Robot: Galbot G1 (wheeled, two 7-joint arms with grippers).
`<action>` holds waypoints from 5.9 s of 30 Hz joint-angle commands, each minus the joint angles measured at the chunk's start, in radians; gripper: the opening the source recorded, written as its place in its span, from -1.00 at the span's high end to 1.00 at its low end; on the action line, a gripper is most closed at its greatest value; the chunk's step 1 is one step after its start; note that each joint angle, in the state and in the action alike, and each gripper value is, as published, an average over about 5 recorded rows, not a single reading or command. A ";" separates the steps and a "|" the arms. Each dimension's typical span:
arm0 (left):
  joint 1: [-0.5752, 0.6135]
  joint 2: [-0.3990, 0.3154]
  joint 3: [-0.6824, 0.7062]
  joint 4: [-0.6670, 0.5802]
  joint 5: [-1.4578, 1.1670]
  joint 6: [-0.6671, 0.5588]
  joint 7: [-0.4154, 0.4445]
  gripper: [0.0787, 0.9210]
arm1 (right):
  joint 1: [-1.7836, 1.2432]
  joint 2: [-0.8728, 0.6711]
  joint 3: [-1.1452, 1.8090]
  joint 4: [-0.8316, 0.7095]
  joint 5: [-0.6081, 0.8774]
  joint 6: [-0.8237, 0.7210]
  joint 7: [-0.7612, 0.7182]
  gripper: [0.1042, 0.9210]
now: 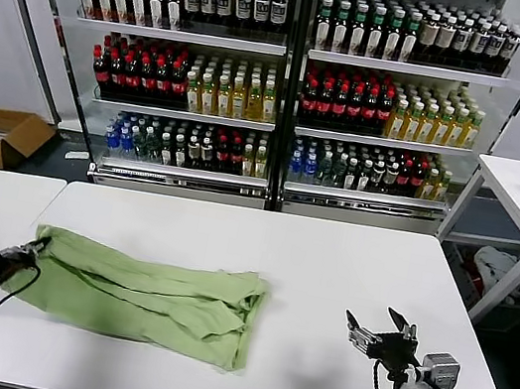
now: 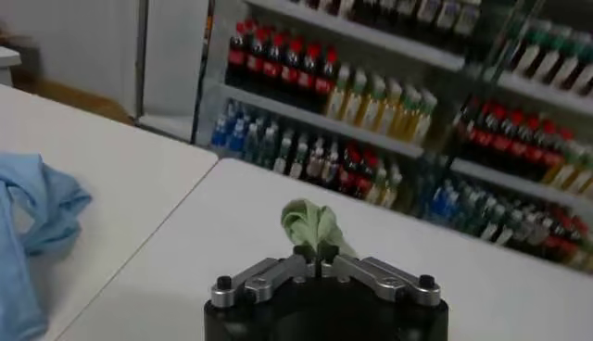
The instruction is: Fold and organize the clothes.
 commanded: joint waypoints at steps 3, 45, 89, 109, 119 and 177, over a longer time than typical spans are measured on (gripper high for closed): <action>-0.024 -0.214 0.259 -0.331 -0.370 -0.023 -0.125 0.97 | -0.010 0.008 -0.002 -0.005 -0.015 -0.004 0.001 -0.76; -0.036 -0.175 0.397 0.058 0.523 -0.051 -0.067 -0.60 | 0.061 0.026 -0.053 -0.083 -0.029 0.000 -0.005 -0.76; -0.095 -0.159 0.028 0.134 -0.347 0.001 0.022 0.98 | -0.002 -0.006 0.030 -0.011 -0.004 0.005 0.001 -0.76; -0.111 -0.124 0.163 -0.192 -0.016 -0.011 -0.173 0.98 | 0.009 0.007 0.005 0.018 -0.017 0.021 -0.003 -0.76; -0.302 -0.420 0.664 -0.036 0.386 -0.008 -0.240 0.98 | 0.022 0.018 -0.003 0.020 -0.038 0.031 -0.007 -0.76; 0.022 -0.361 0.341 -0.198 0.695 -0.215 -0.129 -0.77 | 0.748 0.368 -0.690 -0.618 0.277 -0.055 0.208 0.06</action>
